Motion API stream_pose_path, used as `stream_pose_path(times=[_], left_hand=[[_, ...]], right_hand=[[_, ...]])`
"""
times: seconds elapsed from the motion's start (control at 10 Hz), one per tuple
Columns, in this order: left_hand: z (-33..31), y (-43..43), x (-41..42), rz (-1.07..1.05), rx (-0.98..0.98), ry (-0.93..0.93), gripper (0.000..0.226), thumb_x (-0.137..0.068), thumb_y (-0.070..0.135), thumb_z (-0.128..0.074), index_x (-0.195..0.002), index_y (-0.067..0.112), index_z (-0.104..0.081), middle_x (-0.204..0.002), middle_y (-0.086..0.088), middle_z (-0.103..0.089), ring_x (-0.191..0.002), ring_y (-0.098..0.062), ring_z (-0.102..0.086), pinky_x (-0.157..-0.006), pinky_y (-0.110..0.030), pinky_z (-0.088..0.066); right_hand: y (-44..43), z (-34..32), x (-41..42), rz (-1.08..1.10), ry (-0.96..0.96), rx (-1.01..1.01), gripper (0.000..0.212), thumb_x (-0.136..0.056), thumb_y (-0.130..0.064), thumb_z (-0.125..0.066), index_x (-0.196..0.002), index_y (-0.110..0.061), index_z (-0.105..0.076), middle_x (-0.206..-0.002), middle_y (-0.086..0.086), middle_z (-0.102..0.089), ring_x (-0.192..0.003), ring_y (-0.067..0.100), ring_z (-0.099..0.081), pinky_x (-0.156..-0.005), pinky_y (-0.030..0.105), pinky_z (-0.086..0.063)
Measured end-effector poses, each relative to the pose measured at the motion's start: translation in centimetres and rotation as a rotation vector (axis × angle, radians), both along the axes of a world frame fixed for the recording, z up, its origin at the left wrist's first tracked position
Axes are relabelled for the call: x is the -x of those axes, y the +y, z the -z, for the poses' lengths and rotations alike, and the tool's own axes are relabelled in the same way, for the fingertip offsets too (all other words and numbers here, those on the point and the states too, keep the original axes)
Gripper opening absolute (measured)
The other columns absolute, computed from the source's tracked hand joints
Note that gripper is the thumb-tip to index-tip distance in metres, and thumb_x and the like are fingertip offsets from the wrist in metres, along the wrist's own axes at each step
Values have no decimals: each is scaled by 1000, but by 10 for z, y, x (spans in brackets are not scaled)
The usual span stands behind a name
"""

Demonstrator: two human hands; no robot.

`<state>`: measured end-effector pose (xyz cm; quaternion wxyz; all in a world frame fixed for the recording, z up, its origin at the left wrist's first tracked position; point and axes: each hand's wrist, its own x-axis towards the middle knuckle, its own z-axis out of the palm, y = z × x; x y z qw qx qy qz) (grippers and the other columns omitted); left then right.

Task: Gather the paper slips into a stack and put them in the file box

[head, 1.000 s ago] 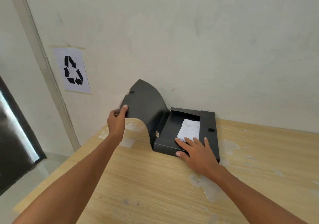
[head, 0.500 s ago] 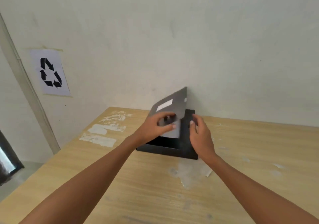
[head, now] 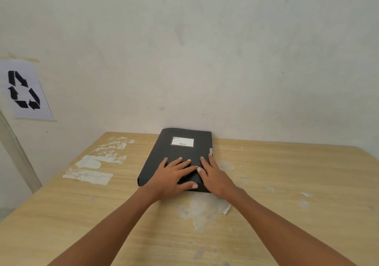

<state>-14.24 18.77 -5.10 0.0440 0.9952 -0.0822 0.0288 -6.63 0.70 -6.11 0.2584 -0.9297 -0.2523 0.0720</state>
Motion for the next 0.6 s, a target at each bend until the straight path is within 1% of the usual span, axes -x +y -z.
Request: stream_pose_path(times=[0.1, 0.2, 0.3, 0.4, 0.5, 0.6], left_hand=[[5, 1, -7, -31, -26, 17, 88, -78, 85, -3, -158, 47, -11, -168, 17, -9, -157, -14, -1, -121, -64, 3], [1, 3, -14, -25, -47, 79, 95, -73, 85, 0, -159, 43, -8, -168, 15, -5, -157, -15, 2, -120, -65, 4], [-1, 3, -13, -28, 16, 90, 90, -79, 85, -10, -159, 43, -10, -168, 15, -5, -157, -14, 2, -120, -63, 7], [-6, 1, -11, -48, 116, 95, 77, -89, 79, -30, -157, 45, -20, -168, 14, -13, -157, -15, -1, -119, -64, 10], [-19, -8, -10, -62, 235, 58, 69, -92, 72, -38, -154, 40, -33, -165, 9, -27, -157, -20, -9, -121, -62, 3], [-34, -20, -15, -63, 268, -40, 59, -99, 61, -40, -150, 33, -41, -158, 8, -41, -154, -22, -21, -124, -58, -12]], right_hand=[[4, 1, -8, -2, -6, 57, 60, -104, -48, -20, -158, -26, -8, -167, 0, 8, -152, 25, -16, -121, 52, -18], [4, -1, -15, -7, 7, 82, 62, -104, -51, -21, -159, -25, -8, -167, 1, 10, -152, 26, -16, -119, 52, -25], [3, -2, -13, -16, 27, 52, 63, -103, -52, -23, -159, -24, -8, -167, 2, 10, -153, 27, -16, -119, 52, -27], [-4, -10, -4, -8, 42, -53, 61, -104, -50, -28, -158, -23, -16, -168, 0, 2, -153, 24, -13, -121, 46, -24], [-19, -17, 2, -10, 36, -90, 60, -103, -50, -30, -157, -22, -22, -167, 1, -8, -153, 23, -16, -120, 44, -25], [-34, -32, 3, -1, -36, -83, 60, -103, -51, -31, -154, -21, -29, -165, 4, -20, -150, 24, -24, -118, 47, -30]])
